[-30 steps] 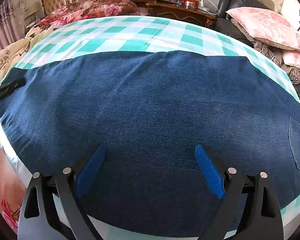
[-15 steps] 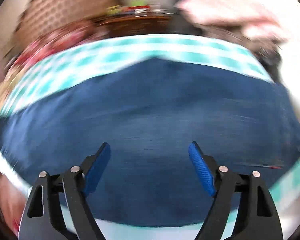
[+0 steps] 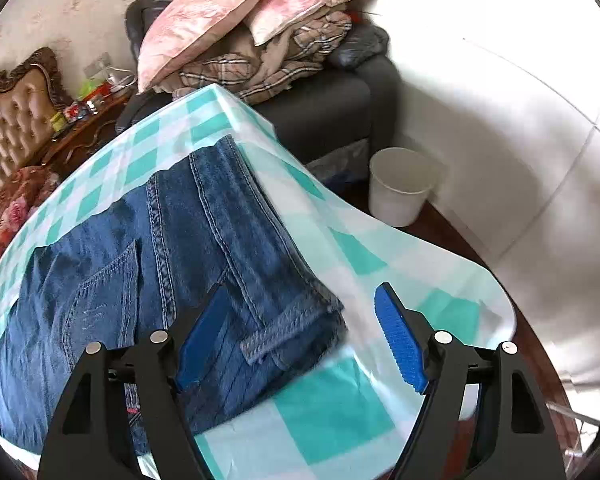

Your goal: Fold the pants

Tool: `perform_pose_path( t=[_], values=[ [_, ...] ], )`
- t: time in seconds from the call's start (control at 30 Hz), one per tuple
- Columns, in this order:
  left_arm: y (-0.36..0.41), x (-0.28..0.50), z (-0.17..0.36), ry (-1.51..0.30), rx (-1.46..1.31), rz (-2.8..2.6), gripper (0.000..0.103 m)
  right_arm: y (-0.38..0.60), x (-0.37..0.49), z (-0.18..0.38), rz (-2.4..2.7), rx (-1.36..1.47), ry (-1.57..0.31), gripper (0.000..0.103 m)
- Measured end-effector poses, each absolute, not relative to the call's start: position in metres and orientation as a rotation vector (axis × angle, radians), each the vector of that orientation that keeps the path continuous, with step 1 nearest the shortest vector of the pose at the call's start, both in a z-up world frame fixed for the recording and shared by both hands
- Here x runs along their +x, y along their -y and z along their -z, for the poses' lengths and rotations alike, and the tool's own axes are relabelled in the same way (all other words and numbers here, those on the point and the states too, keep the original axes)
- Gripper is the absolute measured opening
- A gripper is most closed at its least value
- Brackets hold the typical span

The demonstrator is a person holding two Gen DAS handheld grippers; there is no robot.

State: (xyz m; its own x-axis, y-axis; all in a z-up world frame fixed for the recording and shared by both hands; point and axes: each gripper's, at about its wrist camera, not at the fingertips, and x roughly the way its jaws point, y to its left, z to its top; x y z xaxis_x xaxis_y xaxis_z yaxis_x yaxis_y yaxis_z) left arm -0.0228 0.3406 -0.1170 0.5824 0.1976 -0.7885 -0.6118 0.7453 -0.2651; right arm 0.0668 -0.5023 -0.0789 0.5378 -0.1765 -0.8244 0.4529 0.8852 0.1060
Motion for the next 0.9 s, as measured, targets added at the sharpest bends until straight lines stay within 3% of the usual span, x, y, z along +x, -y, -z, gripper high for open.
perform_pose_path(
  t=[0.1,0.13,0.2,0.3,0.43,0.5,0.6,0.8,0.9],
  values=[
    [-0.354,-0.032,0.122,-0.819,-0.660,-0.553,0.059,0.508,0.076,0.086,0.371,0.268,-0.936,0.070],
    [-0.362,-0.035,0.124,-0.810,-0.703,-0.561,0.059,0.509,0.077,0.090,0.358,0.265,-0.952,0.055],
    [-0.374,-0.040,0.126,-0.802,-0.754,-0.566,0.058,0.506,0.081,0.095,0.320,0.266,-0.972,0.040],
    [-0.388,-0.041,0.130,-0.791,-0.801,-0.576,0.055,0.488,0.083,0.091,0.341,0.140,-0.986,0.025],
    [-0.403,-0.025,0.138,-0.793,-0.841,-0.551,0.041,0.483,0.082,0.091,0.383,0.116,-0.998,0.020],
    [-0.405,-0.015,0.138,-0.807,-0.840,-0.521,0.028,0.483,0.081,0.090,0.405,0.105,-1.008,0.017],
    [-0.401,0.001,0.140,-0.849,-0.790,-0.508,0.016,0.487,0.077,0.089,0.423,0.106,-1.022,0.016],
    [-0.397,0.024,0.139,-0.866,-0.711,-0.472,0.015,0.491,0.068,0.088,0.451,0.108,-1.031,0.016],
    [-0.396,0.018,0.135,-0.855,-0.688,-0.511,0.025,0.489,0.067,0.088,0.470,0.094,-1.023,0.016]
  ],
)
